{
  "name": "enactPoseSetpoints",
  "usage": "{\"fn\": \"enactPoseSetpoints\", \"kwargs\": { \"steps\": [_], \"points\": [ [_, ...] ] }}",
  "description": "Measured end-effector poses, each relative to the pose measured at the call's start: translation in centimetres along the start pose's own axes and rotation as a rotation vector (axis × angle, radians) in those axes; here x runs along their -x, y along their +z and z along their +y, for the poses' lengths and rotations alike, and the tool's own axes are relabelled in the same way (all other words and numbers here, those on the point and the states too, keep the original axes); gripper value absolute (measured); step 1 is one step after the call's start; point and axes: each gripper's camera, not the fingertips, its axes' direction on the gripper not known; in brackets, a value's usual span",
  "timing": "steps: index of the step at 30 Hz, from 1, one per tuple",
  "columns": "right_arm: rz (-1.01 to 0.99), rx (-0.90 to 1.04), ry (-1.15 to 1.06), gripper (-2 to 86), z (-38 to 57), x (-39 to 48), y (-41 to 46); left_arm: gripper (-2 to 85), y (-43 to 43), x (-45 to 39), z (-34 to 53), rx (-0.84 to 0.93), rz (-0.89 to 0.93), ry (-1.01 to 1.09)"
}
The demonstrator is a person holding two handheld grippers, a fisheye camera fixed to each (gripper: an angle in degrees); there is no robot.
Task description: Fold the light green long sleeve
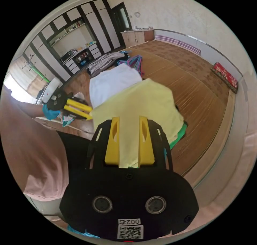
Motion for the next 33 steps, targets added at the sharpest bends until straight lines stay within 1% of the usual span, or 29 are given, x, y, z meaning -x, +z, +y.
{"fn": "enactPoseSetpoints", "kwargs": {
  "steps": [3,6,8,10,11,14,17,21,27,30,33],
  "points": [
    [0.047,0.077,0.032,13.3,3.4,5.1,1.1,1.3,-0.2,0.7,0.7,-0.009,0.002,0.036],
    [0.15,0.112,0.098,13.6,5.9,8.6,2.5,1.1,-0.3,1.4,1.5,-0.009,0.003,0.068],
    [0.254,0.136,0.12,13.2,6.6,10.6,4.1,1.0,-0.2,1.9,1.9,-0.008,0.006,0.08],
    [0.346,0.182,0.128,10.4,6.7,11.5,5.7,0.9,-0.1,2.4,2.4,-0.007,0.008,0.089],
    [0.394,0.205,0.138,6.7,6.6,11.8,6.6,0.8,-0.1,2.7,2.7,-0.006,0.007,0.095],
    [0.45,0.21,0.109,3.5,6.1,13.3,6.9,0.4,0.0,3.3,3.5,-0.002,-0.002,0.115],
    [0.484,0.202,0.098,2.7,6.3,14.7,7.0,-0.6,0.2,4.0,4.5,0.017,-0.017,0.133],
    [0.464,0.223,0.132,2.6,6.3,15.6,7.9,-0.9,0.7,5.3,6.5,0.046,0.001,0.133],
    [0.437,0.331,0.21,1.0,6.7,16.6,8.1,-0.9,-0.4,8.1,10.6,0.012,0.015,0.065],
    [0.472,0.296,0.286,0.7,6.2,17.9,6.6,-0.9,-1.7,10.3,13.4,-0.018,0.015,0.028],
    [0.504,0.184,0.376,0.5,4.0,20.3,4.9,-0.9,-2.9,13.3,16.4,-0.046,-0.011,0.005]
  ]
}}
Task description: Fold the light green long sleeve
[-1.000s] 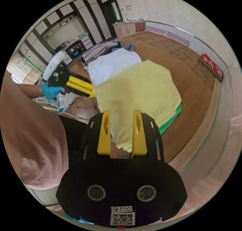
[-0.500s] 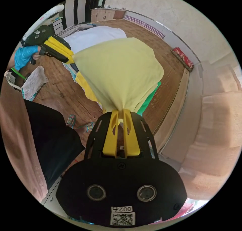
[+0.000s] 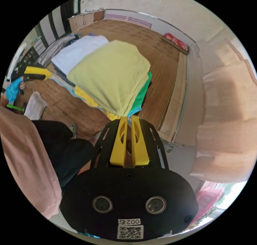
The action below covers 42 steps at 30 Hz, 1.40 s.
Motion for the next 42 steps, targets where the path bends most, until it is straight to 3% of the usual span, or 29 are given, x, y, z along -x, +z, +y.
{"fn": "enactPoseSetpoints", "kwargs": {
  "steps": [9,14,20,33,42],
  "points": [
    [-0.143,-0.288,0.199,0.3,-6.9,17.0,-8.0,-1.1,-5.1,12.9,11.0,-0.11,-0.055,-0.078],
    [-0.267,-0.356,0.067,0.9,-14.1,30.8,-9.8,-0.8,-7.4,20.2,16.6,-0.102,-0.178,-0.145],
    [-0.41,-0.349,-0.134,3.1,-22.4,43.5,-9.8,-0.8,-8.4,29.4,22.2,-0.146,-0.195,-0.325],
    [-0.579,-0.368,-0.408,-0.7,-42.3,62.1,-5.8,-1.7,-7.4,51.3,28.8,-0.138,-0.296,-0.734],
    [-0.562,-0.459,-0.421,-0.9,-49.4,71.3,-3.3,-1.6,-6.0,62.7,30.2,-0.161,-0.361,-0.785]
  ]
}}
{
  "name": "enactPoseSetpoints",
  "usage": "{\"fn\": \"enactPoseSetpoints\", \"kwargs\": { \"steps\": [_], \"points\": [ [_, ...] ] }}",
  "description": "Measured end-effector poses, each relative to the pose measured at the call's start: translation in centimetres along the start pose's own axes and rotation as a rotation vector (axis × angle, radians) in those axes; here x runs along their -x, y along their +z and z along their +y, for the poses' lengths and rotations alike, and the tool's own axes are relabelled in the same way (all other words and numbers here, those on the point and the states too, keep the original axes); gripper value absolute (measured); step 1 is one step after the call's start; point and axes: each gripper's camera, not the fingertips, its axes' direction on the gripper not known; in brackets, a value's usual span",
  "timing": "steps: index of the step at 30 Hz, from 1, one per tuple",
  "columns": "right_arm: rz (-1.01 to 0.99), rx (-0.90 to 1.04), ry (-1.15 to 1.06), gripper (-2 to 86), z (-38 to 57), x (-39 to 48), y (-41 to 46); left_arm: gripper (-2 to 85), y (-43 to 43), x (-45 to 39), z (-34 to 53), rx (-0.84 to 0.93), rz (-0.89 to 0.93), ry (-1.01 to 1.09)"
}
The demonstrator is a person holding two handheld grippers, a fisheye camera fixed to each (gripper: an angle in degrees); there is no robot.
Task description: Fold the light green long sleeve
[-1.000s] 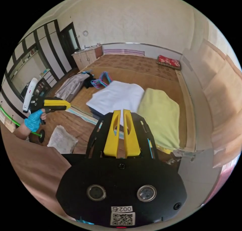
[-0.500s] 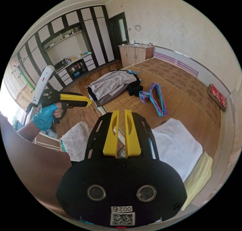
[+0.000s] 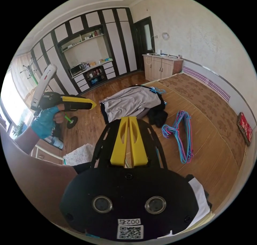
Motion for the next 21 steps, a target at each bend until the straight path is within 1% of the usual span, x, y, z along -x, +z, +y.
{"fn": "enactPoseSetpoints", "kwargs": {
  "steps": [2,6,11,14,16,21],
  "points": [
    [0.081,-0.004,0.032,-0.9,-0.6,0.6,2.4,-1.6,1.6,1.4,-1.4,-0.011,0.026,0.009],
    [0.164,-0.02,0.102,-0.9,-1.3,1.6,6.1,-1.6,6.5,5.3,-4.3,-0.032,0.106,0.067],
    [0.338,-0.027,0.321,-0.9,-1.3,3.9,12.6,-1.6,13.6,10.3,-7.6,-0.025,0.162,0.217],
    [0.357,-0.061,0.459,-0.9,-0.4,5.4,16.6,-1.6,18.8,13.4,-9.1,-0.006,0.161,0.279],
    [0.355,-0.078,0.486,-0.9,0.3,6.3,19.3,-1.6,21.6,14.9,-9.5,0.01,0.171,0.296],
    [0.357,-0.053,0.467,-0.9,2.7,8.6,26.4,-1.5,29.3,17.7,-7.6,-0.053,0.175,0.275]
  ]
}}
